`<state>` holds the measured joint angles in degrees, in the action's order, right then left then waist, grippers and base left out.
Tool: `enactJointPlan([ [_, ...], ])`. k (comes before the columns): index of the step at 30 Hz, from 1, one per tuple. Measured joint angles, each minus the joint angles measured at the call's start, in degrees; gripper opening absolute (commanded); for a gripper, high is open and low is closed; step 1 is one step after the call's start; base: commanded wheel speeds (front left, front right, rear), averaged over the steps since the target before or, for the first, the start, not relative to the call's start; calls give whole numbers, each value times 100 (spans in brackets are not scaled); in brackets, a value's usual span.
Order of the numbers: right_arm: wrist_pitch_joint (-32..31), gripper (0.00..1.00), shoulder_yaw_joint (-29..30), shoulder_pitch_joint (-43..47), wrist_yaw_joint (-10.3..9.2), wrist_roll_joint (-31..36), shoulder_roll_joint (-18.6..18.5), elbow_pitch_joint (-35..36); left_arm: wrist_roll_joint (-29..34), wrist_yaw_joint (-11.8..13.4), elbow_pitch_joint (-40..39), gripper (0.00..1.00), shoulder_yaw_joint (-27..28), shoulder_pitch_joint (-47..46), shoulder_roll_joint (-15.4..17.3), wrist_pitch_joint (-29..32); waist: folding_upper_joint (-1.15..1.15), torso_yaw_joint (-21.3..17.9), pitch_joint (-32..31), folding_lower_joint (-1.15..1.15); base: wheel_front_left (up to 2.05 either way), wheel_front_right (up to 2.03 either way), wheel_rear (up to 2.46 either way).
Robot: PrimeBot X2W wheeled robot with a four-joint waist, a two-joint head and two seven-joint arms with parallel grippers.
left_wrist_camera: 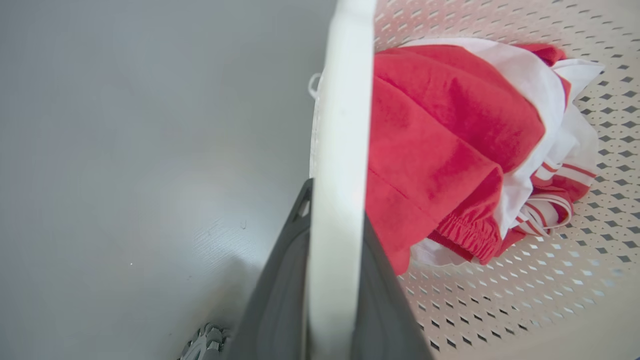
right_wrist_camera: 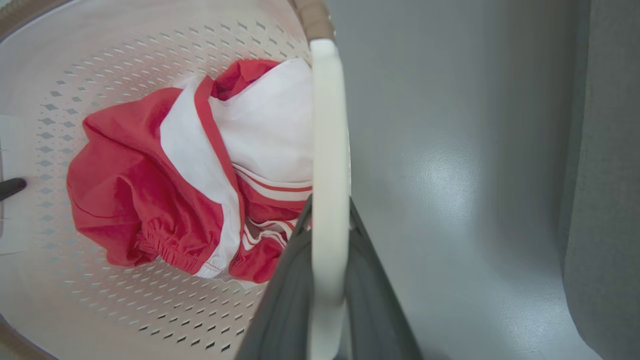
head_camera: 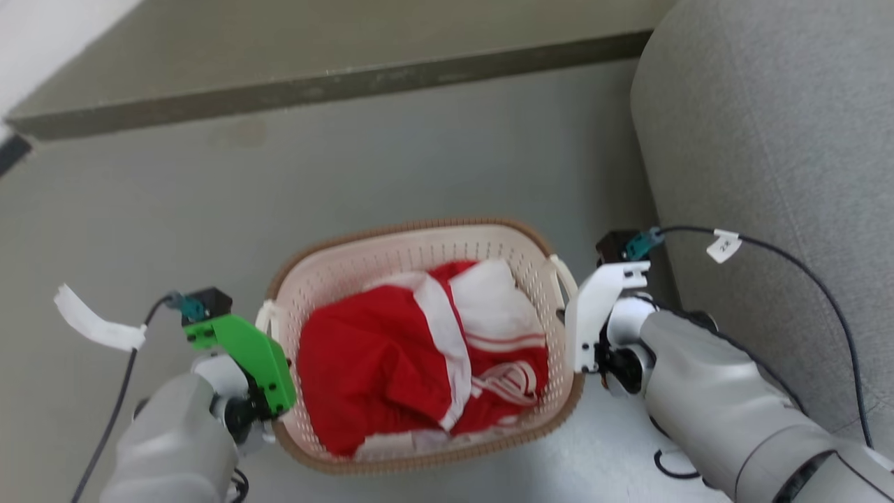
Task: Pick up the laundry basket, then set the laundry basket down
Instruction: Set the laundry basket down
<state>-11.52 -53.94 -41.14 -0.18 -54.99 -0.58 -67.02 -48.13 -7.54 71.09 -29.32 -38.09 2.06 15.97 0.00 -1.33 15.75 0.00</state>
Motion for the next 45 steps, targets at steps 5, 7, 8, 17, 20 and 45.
enactJointPlan([
  [5, 133, 0, 7, -246, -99, 10, 1, 49, 10, 0, -90, 0, 10, -213, 64, -147, 0, -5, 343, 0, 0, 0, 0],
  [7, 187, 0, 11, -353, -102, 19, 1, 57, 46, 0, -118, 0, 11, -289, 82, -218, 0, -9, 482, 0, 0, 0, 0],
  [8, 213, 0, 13, -406, -121, 25, 1, 58, 52, 0, -132, 0, 13, -338, 90, -253, 0, -12, 554, 0, 0, 0, 0],
  [17, 452, 0, 53, -875, -203, 110, 3, 92, 52, 0, -254, 0, 94, -758, 186, -479, 0, -41, 1208, 0, 0, 0, 0],
  [20, 541, 0, 71, -1080, -252, 136, 2, 96, 62, 0, -307, 0, 92, -975, 220, -548, 0, -52, 1505, 1, 0, 0, 0],
  [45, 1133, 0, 44, -2402, -449, 396, -2, 71, 354, 8, -521, 0, 86, -2243, 442, -1072, 0, -93, 3206, 0, 0, 0, 0],
])
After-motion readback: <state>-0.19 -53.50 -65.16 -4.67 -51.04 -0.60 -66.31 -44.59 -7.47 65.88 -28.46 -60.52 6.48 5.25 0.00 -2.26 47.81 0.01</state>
